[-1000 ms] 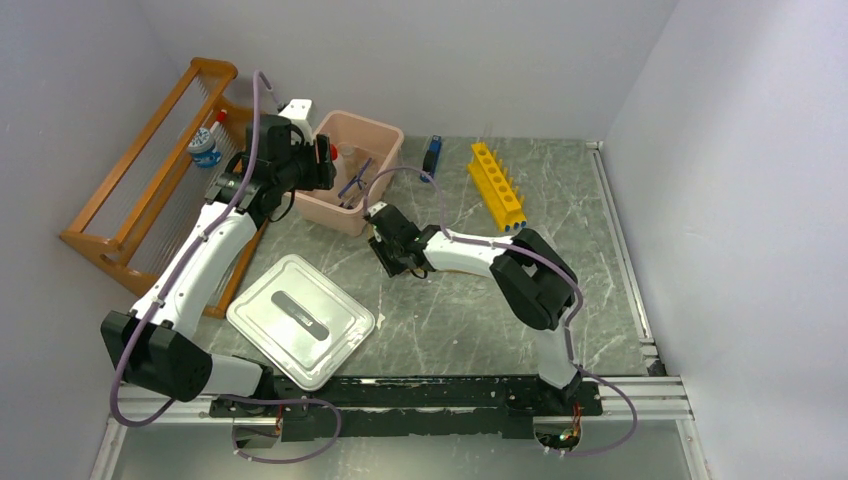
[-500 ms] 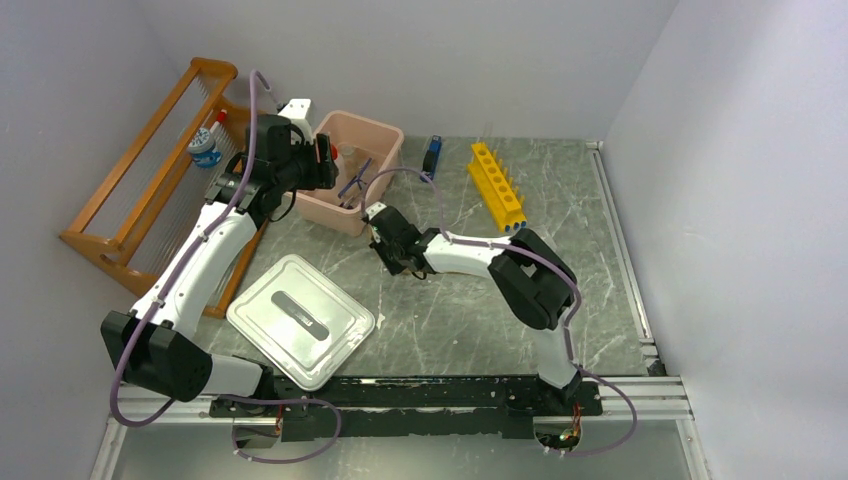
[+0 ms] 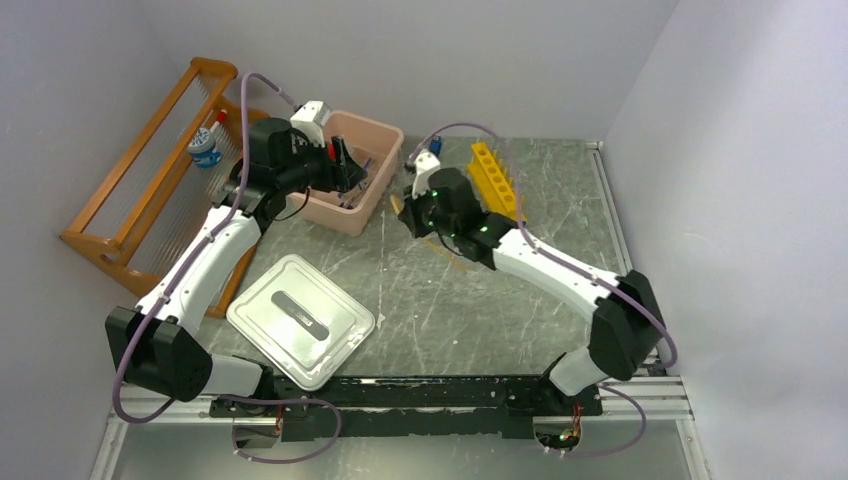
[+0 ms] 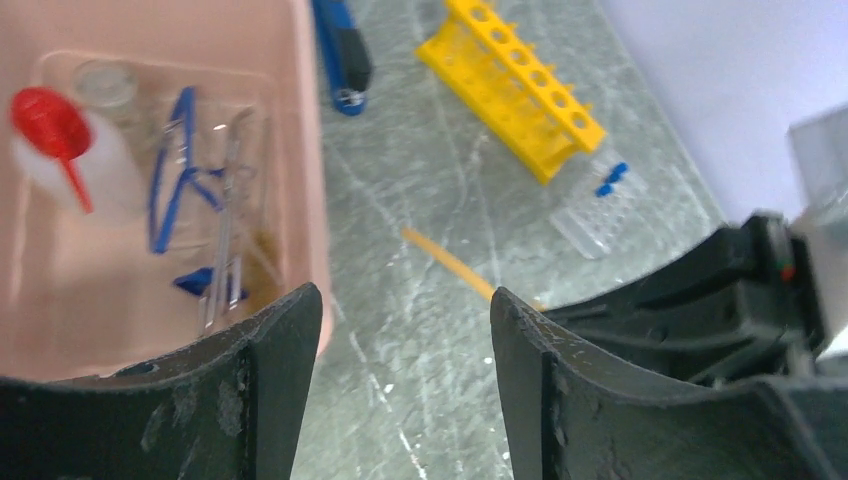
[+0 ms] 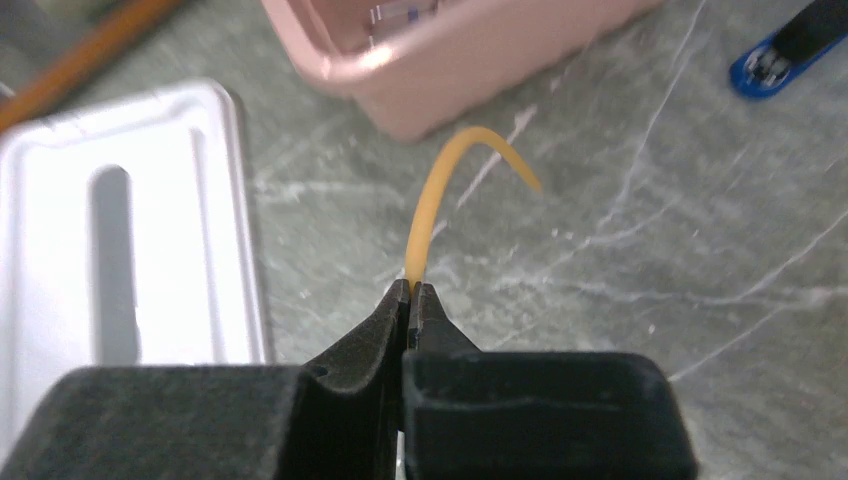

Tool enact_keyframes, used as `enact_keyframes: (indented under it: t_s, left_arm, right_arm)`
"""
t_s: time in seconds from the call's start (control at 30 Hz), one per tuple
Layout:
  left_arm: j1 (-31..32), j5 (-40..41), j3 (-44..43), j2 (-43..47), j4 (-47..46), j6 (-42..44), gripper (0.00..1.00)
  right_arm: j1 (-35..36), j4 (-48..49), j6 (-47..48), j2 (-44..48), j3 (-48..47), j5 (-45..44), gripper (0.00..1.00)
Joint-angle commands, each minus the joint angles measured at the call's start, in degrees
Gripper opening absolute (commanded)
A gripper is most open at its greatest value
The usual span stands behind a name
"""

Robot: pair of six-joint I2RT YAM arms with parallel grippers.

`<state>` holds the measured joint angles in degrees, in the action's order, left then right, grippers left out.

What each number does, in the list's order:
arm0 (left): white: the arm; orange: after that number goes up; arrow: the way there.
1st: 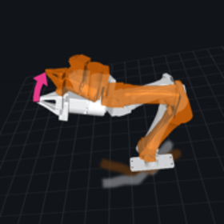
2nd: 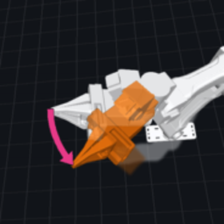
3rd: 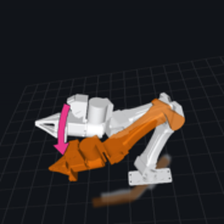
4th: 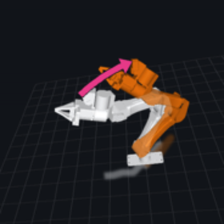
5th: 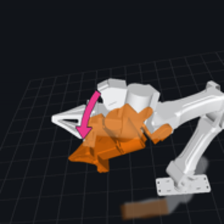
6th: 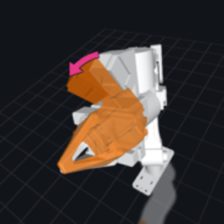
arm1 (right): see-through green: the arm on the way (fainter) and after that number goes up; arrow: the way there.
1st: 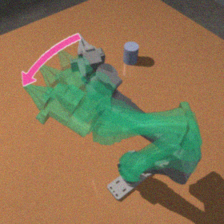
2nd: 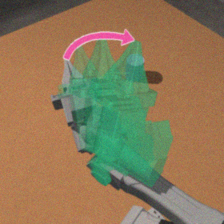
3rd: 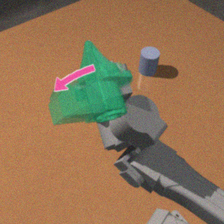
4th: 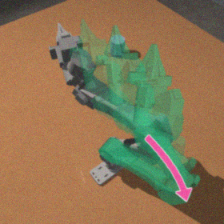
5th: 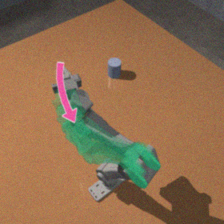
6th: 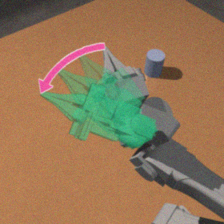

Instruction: Organize the chemistry lab equipment

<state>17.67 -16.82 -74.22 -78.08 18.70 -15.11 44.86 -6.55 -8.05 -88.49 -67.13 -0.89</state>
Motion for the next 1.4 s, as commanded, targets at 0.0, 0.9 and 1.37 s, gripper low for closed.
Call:
enact_keyframes:
  t_s: [0.0,0.9,1.37]
  left_arm:
    - [-0.28,-17.03,2.59,1.51,-12.52,-2.36,0.65]
    - [10.44,-14.23,11.68,0.36,-40.54,-17.58,0.53]
    - [10.45,-12.19,7.14,0.24,-35.44,-9.46,0.05]
  right_arm:
    - [-3.73,1.57,-3.86,4.84,-2.02,8.2,0.0]
    - [-8.64,8.92,-39.49,8.76,-9.18,6.89,0.0]
    - [-9.61,7.26,-38.59,7.56,-9.57,7.64,0.25]
